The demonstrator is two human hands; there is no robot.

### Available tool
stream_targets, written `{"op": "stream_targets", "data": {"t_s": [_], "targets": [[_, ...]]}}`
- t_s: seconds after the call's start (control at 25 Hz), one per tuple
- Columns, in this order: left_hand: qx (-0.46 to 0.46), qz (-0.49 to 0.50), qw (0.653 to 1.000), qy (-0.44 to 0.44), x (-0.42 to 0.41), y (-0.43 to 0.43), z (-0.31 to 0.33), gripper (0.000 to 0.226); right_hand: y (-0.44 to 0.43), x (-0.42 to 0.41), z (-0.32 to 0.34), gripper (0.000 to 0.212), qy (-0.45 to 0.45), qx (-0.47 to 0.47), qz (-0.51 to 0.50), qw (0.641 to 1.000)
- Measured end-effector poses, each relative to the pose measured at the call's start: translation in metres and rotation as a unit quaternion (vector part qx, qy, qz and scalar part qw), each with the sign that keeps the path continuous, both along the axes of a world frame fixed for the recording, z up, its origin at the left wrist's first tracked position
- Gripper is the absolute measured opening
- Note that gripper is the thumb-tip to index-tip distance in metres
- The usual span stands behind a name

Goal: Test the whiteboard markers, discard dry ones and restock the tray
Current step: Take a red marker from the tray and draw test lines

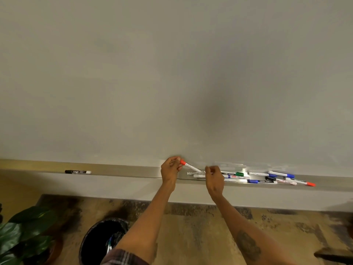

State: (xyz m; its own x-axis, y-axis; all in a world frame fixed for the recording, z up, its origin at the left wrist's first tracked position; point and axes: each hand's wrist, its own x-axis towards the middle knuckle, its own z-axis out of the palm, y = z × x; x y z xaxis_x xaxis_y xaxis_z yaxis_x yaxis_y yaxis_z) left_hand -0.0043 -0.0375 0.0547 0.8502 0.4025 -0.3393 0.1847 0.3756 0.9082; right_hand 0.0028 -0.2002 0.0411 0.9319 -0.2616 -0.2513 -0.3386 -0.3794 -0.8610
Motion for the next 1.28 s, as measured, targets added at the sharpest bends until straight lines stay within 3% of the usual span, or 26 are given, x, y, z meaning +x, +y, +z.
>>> {"op": "stream_targets", "data": {"t_s": [0.12,0.2,0.32,0.64,0.96,1.2,1.28], "targets": [[0.038,-0.02,0.998,-0.047,0.003,-0.003,0.035,0.017,0.022,0.001,0.044,0.02,-0.158,-0.089,0.054,0.982],[0.056,-0.035,0.994,-0.082,0.007,-0.005,0.06,0.02,0.037,0.006,0.071,0.025,-0.208,-0.111,0.105,0.966],[0.078,-0.042,0.988,-0.125,0.012,-0.007,0.102,0.018,0.053,0.007,0.104,0.03,-0.25,-0.09,0.143,0.953],[0.068,-0.063,0.967,-0.239,0.012,-0.01,0.193,0.028,0.075,0.009,0.18,0.021,-0.384,-0.003,0.089,0.919],[0.109,-0.092,0.945,-0.293,0.017,0.0,0.284,0.027,0.081,0.012,0.267,0.033,-0.414,-0.04,0.104,0.904],[0.036,-0.081,0.927,-0.366,0.01,0.015,0.355,0.025,0.084,-0.001,0.317,0.031,-0.43,0.074,0.196,0.878],[0.059,-0.063,0.911,-0.404,0.009,0.023,0.382,0.023,0.084,-0.008,0.327,0.031,-0.427,0.123,0.204,0.872]]}}
